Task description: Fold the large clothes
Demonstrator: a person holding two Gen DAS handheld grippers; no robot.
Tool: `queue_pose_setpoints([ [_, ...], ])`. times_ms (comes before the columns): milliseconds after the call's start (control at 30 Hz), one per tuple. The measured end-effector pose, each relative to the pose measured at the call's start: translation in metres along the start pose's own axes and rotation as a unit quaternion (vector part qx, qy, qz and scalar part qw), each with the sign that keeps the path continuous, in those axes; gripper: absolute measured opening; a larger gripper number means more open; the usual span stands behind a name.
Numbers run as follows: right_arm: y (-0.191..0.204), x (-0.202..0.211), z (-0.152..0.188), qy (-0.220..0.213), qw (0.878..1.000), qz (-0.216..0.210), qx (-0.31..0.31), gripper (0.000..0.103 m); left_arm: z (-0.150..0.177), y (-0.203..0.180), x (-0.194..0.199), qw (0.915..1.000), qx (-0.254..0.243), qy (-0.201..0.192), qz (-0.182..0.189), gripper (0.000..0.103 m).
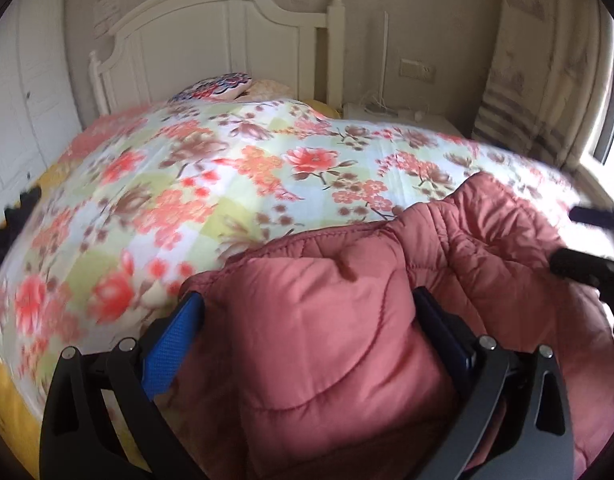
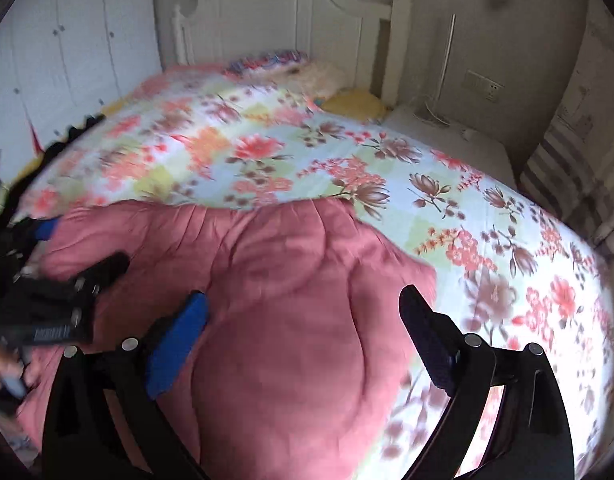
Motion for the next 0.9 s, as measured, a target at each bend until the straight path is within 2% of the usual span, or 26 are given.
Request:
queue_pose_setpoints([
  [33, 0.0, 0.015, 0.011, -0.012, 1.0, -0.005, -0.004, 0.09, 0.004, 0.006, 0.004, 0.9998, 0.011, 0.002, 0.018, 0.101],
  [100, -0.007, 0.034, 0.032, -0.028, 0.999, -0.017, -0.034, 0.099, 0.016, 0.021, 0.012, 0.9962, 0.036, 0.012, 0.078, 0.101],
  [167, -0.02, 0.044, 0.06, -0.026, 0.993, -0.069, -0.094, 0.099, 0.027, 0.031, 0.013, 0.9904, 0.057, 0.031, 0.122, 0.101],
  [200, -0.023, 0.046, 0.071, -0.026, 0.987, -0.103, -0.117, 0.099, 0.031, 0.034, 0.013, 0.9882, 0.064, 0.035, 0.134, 0.101],
  [300, -0.025, 0.044, 0.104, -0.016, 0.961, -0.21, -0.178, 0.099, 0.045, 0.04, 0.01, 0.9817, 0.082, 0.049, 0.165, 0.101],
  [433, -0.006, 0.03, 0.121, 0.008, 0.932, -0.311, -0.185, 0.099, 0.05, 0.043, -0.002, 0.9689, 0.12, 0.07, 0.205, 0.101],
  [533, -0.001, 0.018, 0.118, 0.013, 0.927, -0.325, -0.185, 0.099, 0.037, 0.035, -0.016, 0.9704, 0.113, 0.073, 0.2, 0.101],
  [600, -0.003, 0.013, 0.116, 0.013, 0.919, -0.338, -0.202, 0.099, 0.023, 0.029, -0.029, 0.9708, 0.103, 0.074, 0.204, 0.101],
  [700, -0.009, 0.007, 0.117, 0.01, 0.907, -0.357, -0.223, 0.099, -0.002, 0.02, -0.048, 0.9695, 0.087, 0.102, 0.205, 0.101],
  [800, -0.01, 0.01, 0.116, 0.004, 0.908, -0.355, -0.221, 0.099, -0.033, 0.011, -0.043, 0.9807, 0.053, 0.098, 0.16, 0.101],
  [900, -0.007, 0.01, 0.114, 0.002, 0.909, -0.355, -0.22, 0.099, -0.058, 0.0, -0.046, 0.9929, 0.006, 0.07, 0.096, 0.101],
])
Point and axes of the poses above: each gripper's, at about its wrist camera, not at the fingertips, and x roughly against the way its jaws point, y to its left, z to its underside, the point moved 4 cm from there along -x, roughly the way its jaws point, and after that the axes turned 10 degrees about -z, right-handed, at the moved point
